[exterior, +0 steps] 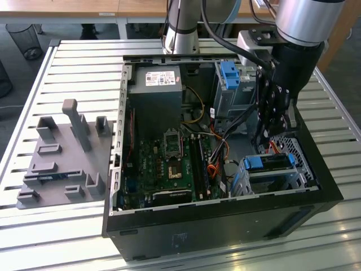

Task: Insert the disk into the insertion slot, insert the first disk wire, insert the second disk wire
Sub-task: 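Insert the second disk wire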

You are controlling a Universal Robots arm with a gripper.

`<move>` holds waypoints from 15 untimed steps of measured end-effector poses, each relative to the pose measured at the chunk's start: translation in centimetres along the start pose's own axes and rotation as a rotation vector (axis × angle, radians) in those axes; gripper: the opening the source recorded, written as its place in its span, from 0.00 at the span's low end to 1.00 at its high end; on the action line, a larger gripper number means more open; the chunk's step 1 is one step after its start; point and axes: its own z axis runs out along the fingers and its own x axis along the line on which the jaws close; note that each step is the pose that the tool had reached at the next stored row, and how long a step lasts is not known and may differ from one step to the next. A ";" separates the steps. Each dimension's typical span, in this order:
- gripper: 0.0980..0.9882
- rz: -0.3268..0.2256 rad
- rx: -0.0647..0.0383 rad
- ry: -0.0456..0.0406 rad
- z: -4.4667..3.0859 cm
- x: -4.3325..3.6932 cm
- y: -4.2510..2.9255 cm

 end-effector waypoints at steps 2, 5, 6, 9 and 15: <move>0.17 0.000 0.000 0.0059 0.13 -0.01 0.00; 0.17 0.000 0.000 0.0063 0.30 -0.03 -0.03; 0.15 0.000 0.000 0.0065 0.32 -0.03 -0.05; 0.11 0.000 0.000 0.0063 0.35 -0.03 -0.07; 0.11 0.000 0.000 0.0052 0.36 -0.02 -0.09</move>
